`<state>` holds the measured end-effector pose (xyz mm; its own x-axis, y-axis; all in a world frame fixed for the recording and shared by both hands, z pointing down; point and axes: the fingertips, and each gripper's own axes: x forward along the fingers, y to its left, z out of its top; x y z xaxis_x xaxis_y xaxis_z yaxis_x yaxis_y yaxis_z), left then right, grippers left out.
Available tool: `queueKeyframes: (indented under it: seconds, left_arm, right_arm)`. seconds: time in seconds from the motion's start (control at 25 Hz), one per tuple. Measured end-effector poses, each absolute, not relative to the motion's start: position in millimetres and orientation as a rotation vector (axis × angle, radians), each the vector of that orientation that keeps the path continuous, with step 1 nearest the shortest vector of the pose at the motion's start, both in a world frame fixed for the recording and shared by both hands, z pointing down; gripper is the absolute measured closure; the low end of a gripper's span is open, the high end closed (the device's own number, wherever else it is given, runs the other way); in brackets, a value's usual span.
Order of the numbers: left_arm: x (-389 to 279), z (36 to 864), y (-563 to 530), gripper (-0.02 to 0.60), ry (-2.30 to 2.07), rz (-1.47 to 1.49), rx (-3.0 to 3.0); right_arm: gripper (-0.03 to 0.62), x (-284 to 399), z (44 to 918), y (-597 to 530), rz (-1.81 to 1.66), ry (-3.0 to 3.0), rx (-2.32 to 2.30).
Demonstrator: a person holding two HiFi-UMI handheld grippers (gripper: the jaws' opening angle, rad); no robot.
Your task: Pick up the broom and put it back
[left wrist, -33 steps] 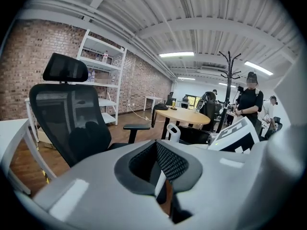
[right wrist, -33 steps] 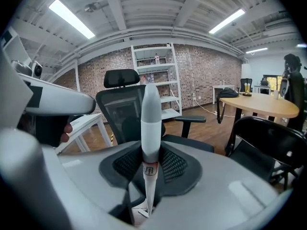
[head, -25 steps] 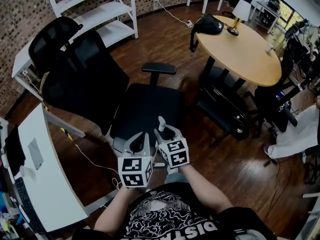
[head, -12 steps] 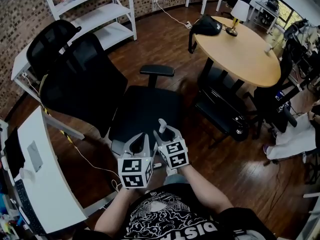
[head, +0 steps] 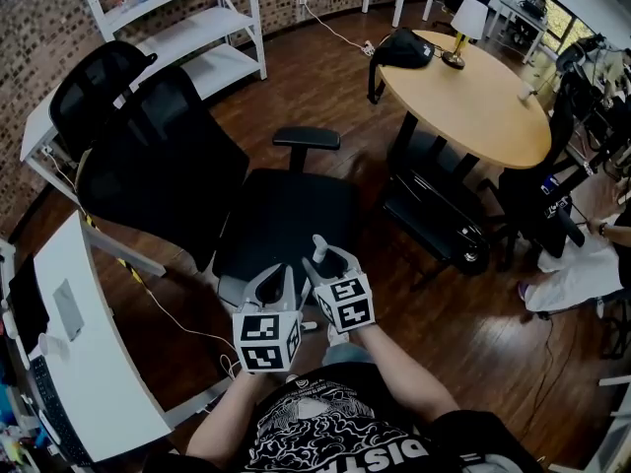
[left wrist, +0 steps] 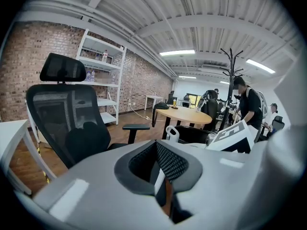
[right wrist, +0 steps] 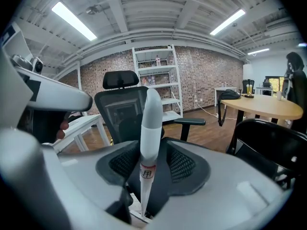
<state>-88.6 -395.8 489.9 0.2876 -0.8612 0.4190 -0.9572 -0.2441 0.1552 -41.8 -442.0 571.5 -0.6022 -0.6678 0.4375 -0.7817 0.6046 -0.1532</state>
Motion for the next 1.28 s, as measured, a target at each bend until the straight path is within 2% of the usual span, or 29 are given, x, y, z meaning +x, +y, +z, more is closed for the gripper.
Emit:
queueKeyframes:
  seconds: [0.36,0.8,1.04,1.28]
  left_arm:
    - [-88.9,485.9,-383.8,0.575,-1.616,0.343,2.212]
    - [-95.7,480.7,-332.3,0.575,-1.532,0.306,2.273]
    - [-99.1,463.8,-292.4,0.575,-1.498,0.226,2.292]
    - [-100.5,445.0,-261.9,0.575,-1.481,0.161,2.318]
  right_arm:
    - [0.404,-34.3,568.4,-429.8,0.489,-2.483,1.234]
    - [0.407,-28.0,531.5,-372.8,0.442,-2.453,1.417]
    - [0.454,-25.8,495.4,-315.5,0.436,-2.451,1.514]
    - [0.549,-33.6,459.2,-271.7,0.363,-2.480,1.547]
